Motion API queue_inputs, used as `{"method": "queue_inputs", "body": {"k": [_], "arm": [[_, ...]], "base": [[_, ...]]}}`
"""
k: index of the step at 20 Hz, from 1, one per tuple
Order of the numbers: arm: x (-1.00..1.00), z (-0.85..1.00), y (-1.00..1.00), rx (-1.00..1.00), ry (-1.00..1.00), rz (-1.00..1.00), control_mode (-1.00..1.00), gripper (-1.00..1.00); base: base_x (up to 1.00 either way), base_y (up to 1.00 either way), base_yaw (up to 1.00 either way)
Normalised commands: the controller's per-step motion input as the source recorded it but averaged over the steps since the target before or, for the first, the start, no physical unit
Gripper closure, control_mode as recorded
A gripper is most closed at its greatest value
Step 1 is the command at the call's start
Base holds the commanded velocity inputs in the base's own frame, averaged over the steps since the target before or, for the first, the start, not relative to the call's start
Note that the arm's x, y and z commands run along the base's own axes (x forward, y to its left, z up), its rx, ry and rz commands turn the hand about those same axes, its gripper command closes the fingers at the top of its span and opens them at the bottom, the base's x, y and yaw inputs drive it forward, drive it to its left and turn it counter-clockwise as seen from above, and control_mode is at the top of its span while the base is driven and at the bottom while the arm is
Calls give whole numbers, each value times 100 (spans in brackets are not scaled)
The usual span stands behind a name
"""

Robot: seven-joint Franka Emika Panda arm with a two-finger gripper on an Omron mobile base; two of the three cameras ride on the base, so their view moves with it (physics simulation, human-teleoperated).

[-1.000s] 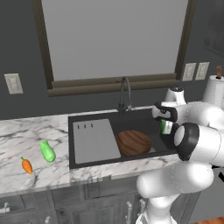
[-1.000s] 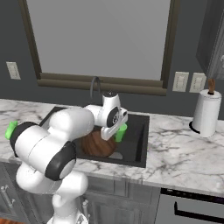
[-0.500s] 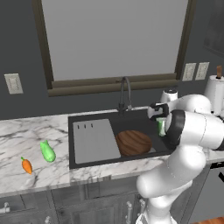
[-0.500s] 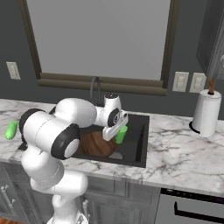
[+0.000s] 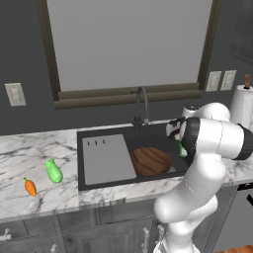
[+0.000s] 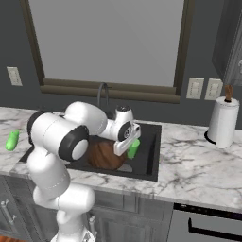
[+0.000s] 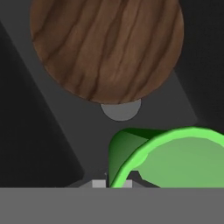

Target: Remove the corn and carrot from the sink. Then move the bowl and cup from the counter to the sink for washing.

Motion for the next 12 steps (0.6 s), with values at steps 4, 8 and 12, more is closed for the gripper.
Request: {"method": "queue_inputs", "body": {"k": [4, 8, 12], "arm": [[11, -31, -3, 0, 0, 0, -100, 100], [17, -32, -2, 0, 0, 0, -100, 100], [18, -33, -1, 0, 0, 0, -100, 100]], "base": [[0, 0, 0], [0, 0, 0], [0, 0, 0]]}}
